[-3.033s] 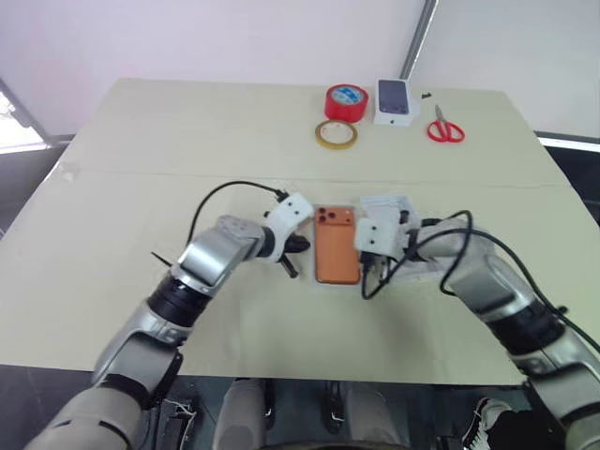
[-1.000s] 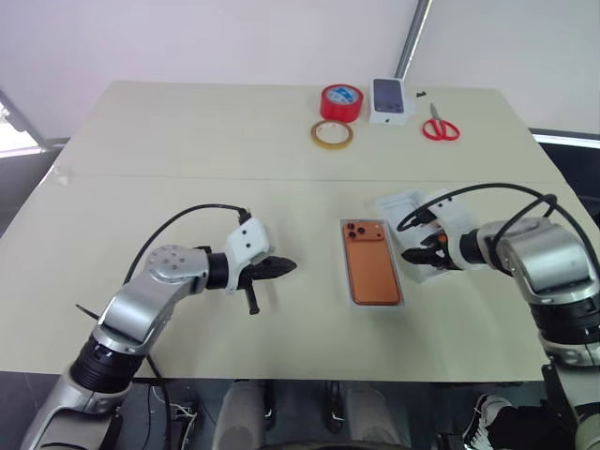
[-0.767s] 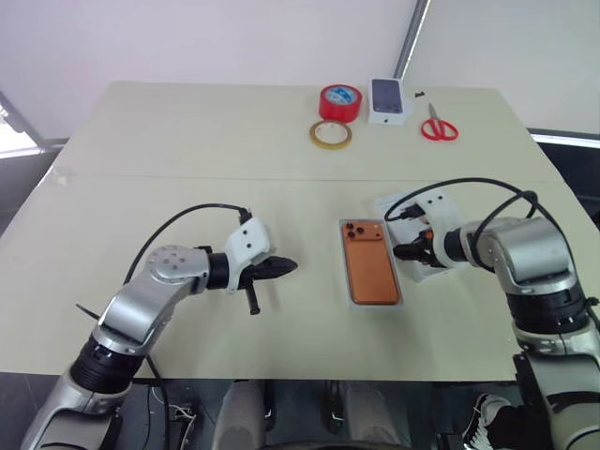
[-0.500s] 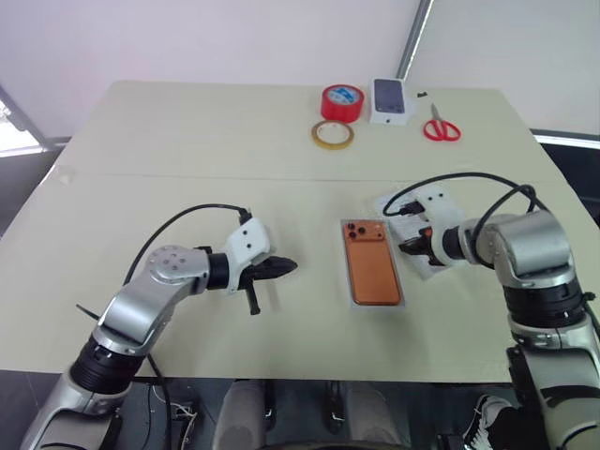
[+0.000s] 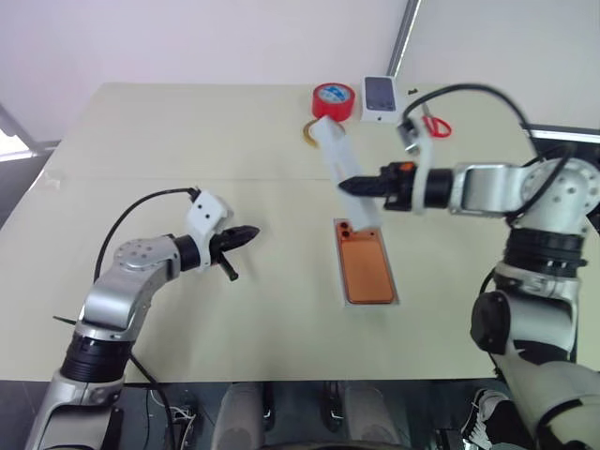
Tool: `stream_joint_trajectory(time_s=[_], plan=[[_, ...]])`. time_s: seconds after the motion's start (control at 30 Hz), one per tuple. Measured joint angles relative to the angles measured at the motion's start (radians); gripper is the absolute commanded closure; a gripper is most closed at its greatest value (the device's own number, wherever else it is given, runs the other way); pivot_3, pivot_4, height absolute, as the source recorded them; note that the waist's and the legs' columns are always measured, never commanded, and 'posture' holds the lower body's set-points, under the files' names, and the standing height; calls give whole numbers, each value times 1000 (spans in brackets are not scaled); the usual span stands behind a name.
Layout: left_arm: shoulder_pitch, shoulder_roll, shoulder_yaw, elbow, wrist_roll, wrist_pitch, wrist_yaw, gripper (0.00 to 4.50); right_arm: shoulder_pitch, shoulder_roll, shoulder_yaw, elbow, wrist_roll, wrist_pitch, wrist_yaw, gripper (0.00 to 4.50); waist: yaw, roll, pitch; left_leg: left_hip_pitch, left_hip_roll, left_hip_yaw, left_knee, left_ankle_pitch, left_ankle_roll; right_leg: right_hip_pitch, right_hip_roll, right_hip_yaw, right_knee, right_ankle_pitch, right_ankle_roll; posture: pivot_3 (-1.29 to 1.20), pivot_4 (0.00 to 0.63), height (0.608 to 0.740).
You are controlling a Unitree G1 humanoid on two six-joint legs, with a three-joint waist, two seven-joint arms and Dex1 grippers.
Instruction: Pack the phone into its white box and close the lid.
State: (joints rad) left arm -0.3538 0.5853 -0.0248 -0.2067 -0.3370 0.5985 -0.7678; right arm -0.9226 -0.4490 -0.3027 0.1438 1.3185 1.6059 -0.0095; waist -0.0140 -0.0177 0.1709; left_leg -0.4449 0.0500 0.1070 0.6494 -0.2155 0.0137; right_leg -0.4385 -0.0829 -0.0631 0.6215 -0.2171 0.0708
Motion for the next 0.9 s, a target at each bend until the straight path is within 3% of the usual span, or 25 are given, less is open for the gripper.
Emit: stream_joint_trajectory(time_s=[0.07,0.13,0.3,0.4,0.53,0.63,0.8,0.9], plan=[[-9,-2,1,13,2,-8,3,4500,85,12,67,-41,328,-118,-274,4443,3,-2,-1,2,0,-1,0,0,0,3,0,-1,-1,0,0,0,150,740],[-22,-11,-1,31,3,-19,4,4500,220,126,120,-141,538,-281,-517,4443,0,-2,-1,2,0,-1,0,0,0,3,0,0,-2,0,1,0,150,740],[-58,-50,-57,37,13,-37,-1,4500,516,535,195,-443,619,-631,-1094,4443,-3,-1,-1,-1,1,-1,1,0,0,-1,0,1,2,0,2,0,150,740],[-74,-77,-104,44,33,-39,-2,4500,540,555,213,-544,633,-704,-1236,4443,4,-1,-1,1,0,-2,1,0,-1,2,1,1,-2,-2,-3,0,150,740],[-103,-123,-155,62,49,-40,-1,4500,560,428,209,-548,651,-676,-1210,3102,2,-1,-2,1,-1,-1,1,0,0,4,-1,1,-5,-2,-3,0,150,740],[-131,-156,-179,77,57,-40,0,4500,512,281,181,-484,650,-608,-1095,1524,0,0,-2,1,-1,-1,1,0,0,4,0,2,-5,-2,-3,0,150,740],[-159,-213,-234,92,68,-36,-6,4500,308,-102,161,-266,645,-423,-810,1524,2,2,0,0,-1,-1,0,0,0,2,1,2,-4,-2,-3,0,150,740],[-176,-251,-242,99,67,-25,-6,4500,220,-275,183,-194,608,-351,-669,1524,3,2,0,0,0,-1,-1,0,0,1,2,2,-4,-2,-3,0,150,740]])
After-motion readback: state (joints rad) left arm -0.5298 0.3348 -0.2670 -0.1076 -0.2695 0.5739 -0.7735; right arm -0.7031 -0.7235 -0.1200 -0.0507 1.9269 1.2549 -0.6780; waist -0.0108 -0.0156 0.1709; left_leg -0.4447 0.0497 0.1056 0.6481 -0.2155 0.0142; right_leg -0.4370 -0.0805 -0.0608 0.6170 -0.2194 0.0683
